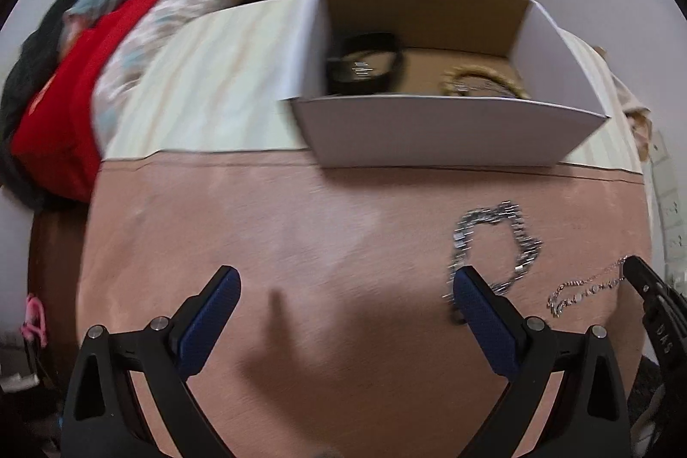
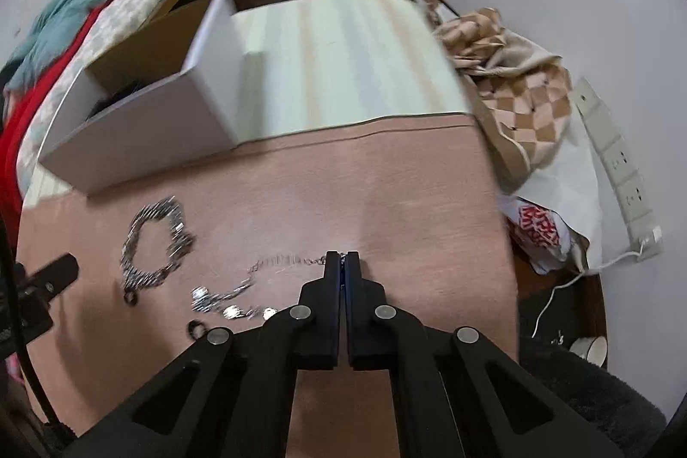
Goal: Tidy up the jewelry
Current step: 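Grasp the thick silver chain bracelet with the left tool while the right tool grasps the link bracelet, then lower both silver bracelets into the white box while both tools release them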
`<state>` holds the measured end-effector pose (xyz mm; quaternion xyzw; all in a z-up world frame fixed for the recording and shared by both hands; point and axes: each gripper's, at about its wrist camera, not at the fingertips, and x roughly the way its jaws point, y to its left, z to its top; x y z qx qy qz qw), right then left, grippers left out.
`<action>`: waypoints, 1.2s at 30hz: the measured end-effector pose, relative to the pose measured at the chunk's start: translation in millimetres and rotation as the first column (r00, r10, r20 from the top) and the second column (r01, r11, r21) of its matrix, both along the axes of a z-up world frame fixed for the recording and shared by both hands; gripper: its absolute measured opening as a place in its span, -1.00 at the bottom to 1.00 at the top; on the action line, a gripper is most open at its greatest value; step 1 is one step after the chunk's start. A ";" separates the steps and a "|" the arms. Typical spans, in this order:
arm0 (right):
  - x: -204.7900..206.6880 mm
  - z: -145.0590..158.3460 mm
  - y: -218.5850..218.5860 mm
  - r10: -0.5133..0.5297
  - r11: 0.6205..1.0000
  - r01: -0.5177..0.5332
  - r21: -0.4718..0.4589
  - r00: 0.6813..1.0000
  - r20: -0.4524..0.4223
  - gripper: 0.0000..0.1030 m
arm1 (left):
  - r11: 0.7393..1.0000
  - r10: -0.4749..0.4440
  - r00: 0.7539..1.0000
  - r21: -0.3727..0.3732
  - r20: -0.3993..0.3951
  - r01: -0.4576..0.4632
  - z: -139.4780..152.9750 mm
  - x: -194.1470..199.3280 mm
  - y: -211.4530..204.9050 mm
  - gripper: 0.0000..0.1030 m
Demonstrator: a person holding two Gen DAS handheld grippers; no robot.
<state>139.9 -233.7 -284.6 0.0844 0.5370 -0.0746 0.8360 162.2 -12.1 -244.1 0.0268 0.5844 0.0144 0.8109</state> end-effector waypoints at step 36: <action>13.3 132.2 9.3 0.103 0.979 -0.139 0.148 0.969 0.224 -1.00 | 0.959 -0.136 0.976 -0.227 0.167 0.172 111.5 10.6 10.8 -0.89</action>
